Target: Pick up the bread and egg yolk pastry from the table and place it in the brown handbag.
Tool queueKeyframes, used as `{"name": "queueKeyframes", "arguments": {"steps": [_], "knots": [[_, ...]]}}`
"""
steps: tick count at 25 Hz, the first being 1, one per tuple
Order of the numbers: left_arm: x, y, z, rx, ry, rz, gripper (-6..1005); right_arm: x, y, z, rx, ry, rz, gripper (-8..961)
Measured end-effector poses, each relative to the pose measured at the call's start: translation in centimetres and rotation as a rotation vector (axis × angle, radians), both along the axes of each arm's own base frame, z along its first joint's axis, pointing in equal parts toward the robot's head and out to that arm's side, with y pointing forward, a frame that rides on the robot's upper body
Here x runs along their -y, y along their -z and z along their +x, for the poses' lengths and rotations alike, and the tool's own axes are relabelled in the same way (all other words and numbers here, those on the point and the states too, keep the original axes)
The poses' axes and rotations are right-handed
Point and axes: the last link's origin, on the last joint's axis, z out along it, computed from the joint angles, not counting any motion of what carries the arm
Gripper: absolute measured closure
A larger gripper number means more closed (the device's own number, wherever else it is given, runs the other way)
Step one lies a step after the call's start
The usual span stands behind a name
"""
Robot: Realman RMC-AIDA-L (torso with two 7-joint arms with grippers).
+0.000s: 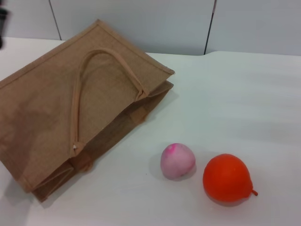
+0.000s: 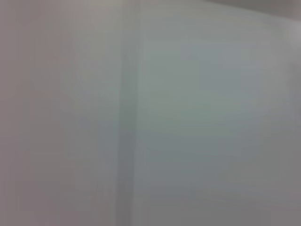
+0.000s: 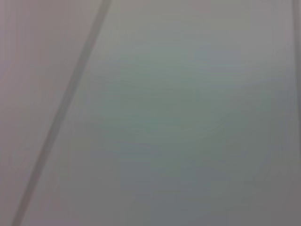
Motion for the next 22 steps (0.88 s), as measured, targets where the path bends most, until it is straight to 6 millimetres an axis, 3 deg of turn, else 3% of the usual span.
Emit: {"name": "queueKeyframes", "arguments": {"steps": [9,17,22], "knots": [[-1.1,0.4,-2.8,0.158,-0.217,-0.019,283,-1.1,0.8,2.1,-0.095,0.166,-0.053,60],[-2.6,1.4,-3.2,0.181,-0.281,-0.099,285,-2.1,2.0,2.6,-0.095,0.225,-0.146,60],[-2.6,1.4,-3.1,0.187,-0.268,-0.103,285,-2.1,2.0,2.6,-0.097,0.224,-0.148,60]]}}
